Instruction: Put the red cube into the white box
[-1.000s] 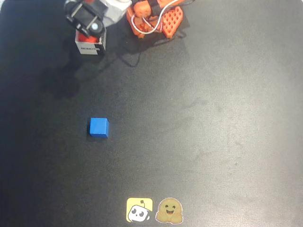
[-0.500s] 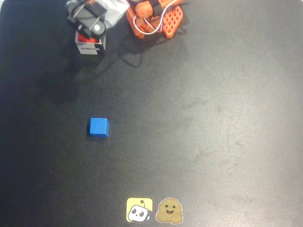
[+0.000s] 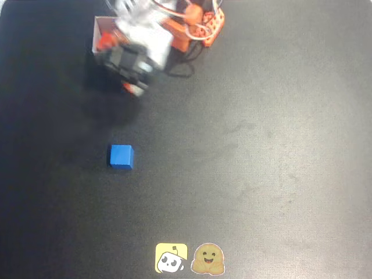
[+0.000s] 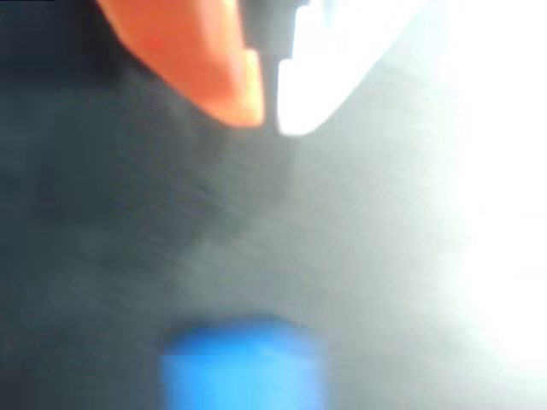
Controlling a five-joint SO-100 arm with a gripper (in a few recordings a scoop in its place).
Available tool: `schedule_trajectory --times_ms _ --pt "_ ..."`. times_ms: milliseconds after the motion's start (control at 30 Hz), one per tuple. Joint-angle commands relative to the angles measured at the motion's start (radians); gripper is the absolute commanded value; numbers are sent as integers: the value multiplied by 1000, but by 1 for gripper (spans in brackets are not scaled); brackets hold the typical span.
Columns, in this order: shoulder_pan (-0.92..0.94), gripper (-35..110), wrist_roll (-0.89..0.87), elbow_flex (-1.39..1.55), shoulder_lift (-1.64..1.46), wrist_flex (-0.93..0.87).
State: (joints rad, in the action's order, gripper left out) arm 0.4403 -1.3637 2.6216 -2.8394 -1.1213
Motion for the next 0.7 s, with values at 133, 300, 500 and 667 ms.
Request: schedule_trajectory --times_ms 133,300,500,667 --pt "-279 0 -114 63 12 129" --pt "-368 0 -121 78 11 107" --pt "-402 0 -120 149 -112 0" --pt "-436 0 -121 270 -359 -123"
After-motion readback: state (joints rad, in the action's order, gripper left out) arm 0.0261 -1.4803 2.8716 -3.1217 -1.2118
